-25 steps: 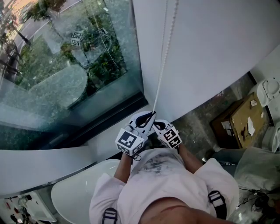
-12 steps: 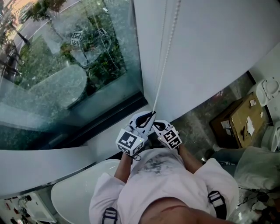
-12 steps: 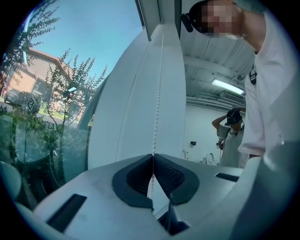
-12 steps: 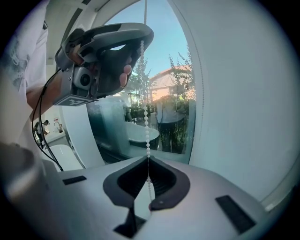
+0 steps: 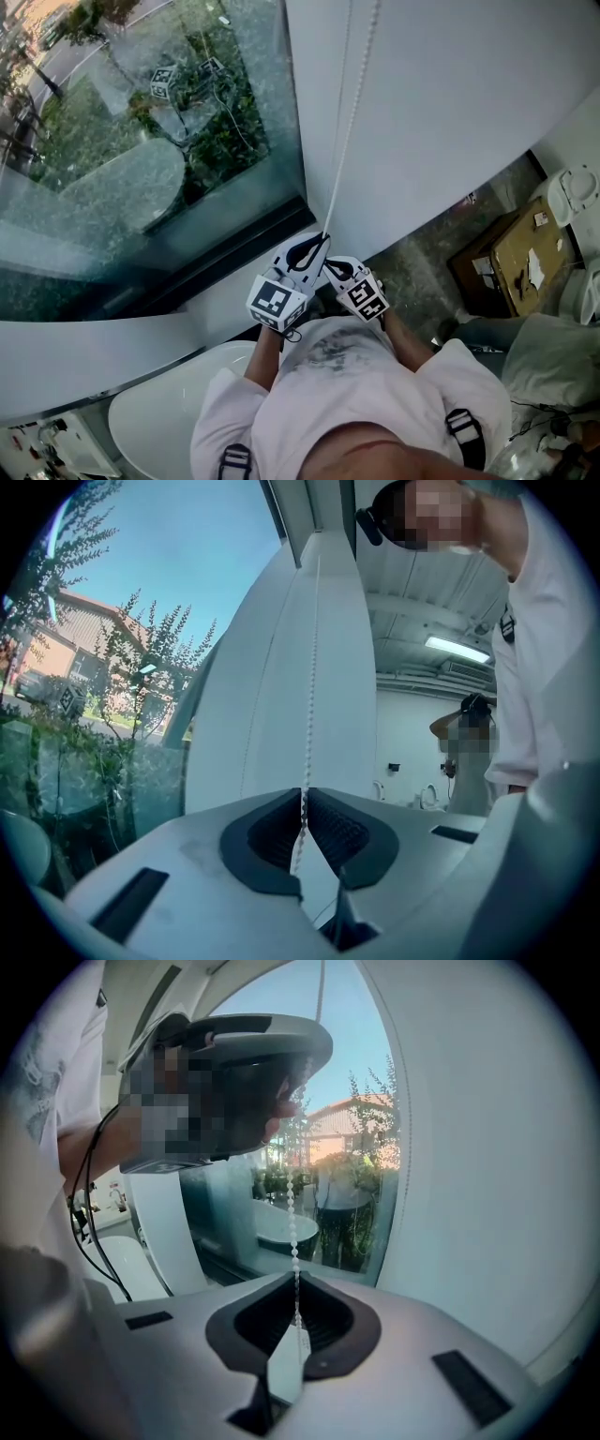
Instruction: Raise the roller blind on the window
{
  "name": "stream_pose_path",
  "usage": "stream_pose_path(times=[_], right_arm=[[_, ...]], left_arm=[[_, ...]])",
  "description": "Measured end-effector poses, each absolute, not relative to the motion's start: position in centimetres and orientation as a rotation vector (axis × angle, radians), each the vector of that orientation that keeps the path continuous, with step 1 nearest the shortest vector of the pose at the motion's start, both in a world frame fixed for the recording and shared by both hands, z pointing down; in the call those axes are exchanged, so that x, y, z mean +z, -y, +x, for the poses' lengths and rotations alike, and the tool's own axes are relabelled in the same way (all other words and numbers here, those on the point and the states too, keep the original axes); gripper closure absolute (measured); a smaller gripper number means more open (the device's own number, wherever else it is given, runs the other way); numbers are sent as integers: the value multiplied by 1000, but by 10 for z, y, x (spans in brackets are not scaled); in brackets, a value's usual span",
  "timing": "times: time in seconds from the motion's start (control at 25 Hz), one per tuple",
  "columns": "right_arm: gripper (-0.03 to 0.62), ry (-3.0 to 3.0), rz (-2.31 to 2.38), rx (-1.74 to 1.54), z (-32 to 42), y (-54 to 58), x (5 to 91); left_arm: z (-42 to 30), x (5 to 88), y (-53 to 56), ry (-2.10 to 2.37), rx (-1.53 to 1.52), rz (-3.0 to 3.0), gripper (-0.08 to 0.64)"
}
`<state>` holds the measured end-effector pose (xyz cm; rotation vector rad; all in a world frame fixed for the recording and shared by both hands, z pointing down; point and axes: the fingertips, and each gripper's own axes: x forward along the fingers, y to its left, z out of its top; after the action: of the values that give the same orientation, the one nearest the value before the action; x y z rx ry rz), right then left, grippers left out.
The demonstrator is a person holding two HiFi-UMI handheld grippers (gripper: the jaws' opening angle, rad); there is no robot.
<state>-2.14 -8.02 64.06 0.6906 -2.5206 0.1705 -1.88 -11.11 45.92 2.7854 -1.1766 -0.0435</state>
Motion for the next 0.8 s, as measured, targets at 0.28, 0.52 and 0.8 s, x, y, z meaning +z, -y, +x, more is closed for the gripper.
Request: stream_pose_path(times=[0.28, 0.52, 0.8], right_arm=[[527, 2530, 707, 85, -21, 82, 618], [425, 2559, 743, 34, -16, 80, 586], [452, 2677, 817, -29, -7, 81, 520]], left_arm=[[-22, 454, 112, 1208, -73, 2789, 542], [-25, 444, 111, 1218, -105, 2789, 495], [-41, 426, 104, 1319, -160, 2800, 497]])
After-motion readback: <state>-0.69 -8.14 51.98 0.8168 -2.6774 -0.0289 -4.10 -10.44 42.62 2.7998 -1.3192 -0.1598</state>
